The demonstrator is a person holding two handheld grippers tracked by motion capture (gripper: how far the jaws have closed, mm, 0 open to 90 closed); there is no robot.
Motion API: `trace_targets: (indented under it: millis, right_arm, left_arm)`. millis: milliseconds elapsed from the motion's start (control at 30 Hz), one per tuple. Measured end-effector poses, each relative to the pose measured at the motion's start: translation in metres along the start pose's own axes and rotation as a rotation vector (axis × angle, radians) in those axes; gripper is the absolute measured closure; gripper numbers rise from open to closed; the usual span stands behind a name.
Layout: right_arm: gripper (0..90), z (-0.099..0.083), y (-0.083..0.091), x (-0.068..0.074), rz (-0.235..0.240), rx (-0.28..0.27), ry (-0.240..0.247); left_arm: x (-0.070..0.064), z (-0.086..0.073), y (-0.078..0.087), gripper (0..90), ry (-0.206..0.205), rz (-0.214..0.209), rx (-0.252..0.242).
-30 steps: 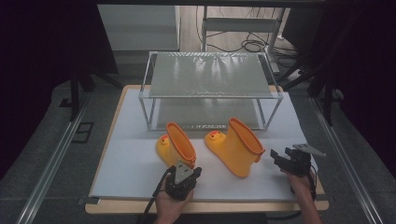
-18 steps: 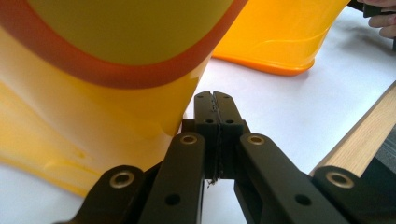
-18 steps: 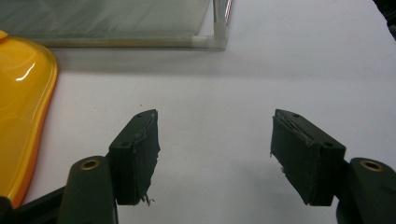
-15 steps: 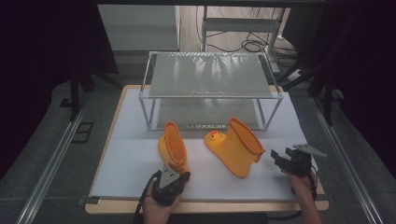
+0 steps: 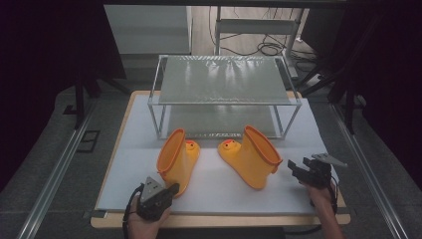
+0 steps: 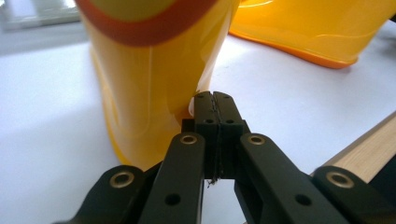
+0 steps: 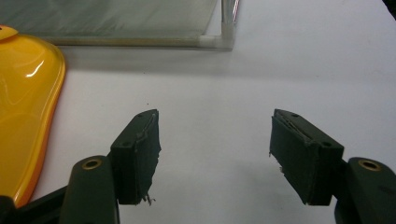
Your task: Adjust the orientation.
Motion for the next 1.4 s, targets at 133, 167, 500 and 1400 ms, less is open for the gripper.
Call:
trace_targets:
  millis: [133,167,500,1400]
  right_arm:
    - [33.6,0.0,0.0,0.0,0.001,0.002,-0.002]
    - [33.6,0.0,-0.001,0.001,0.002,0.002,0.0]
    - [33.7,0.004,0.002,0.008,0.062,-0.004,0.022]
    - [74.2,0.004,0.003,0.031,0.277,0.033,0.215]
  left_arm:
    - [0.011,-0.002,0.01,89.7,0.033,0.019,-0.014]
    - [0.011,-0.002,0.01,89.6,0.033,0.019,-0.014]
    - [0.031,-0.01,0.048,58.5,0.089,-0.086,-0.104]
    - [0.113,0.035,0.037,43.5,0.131,-0.008,-0.04]
Point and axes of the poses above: each handheld gripper's, and its own axes: y roughly backward along the jaws, z roughly out of its top, x roughly to its left, the point moved 3 cm from there along -y, roughly forward along the jaws, and after that the axes turned 14 degrees about -z, right-handed, at the moved point
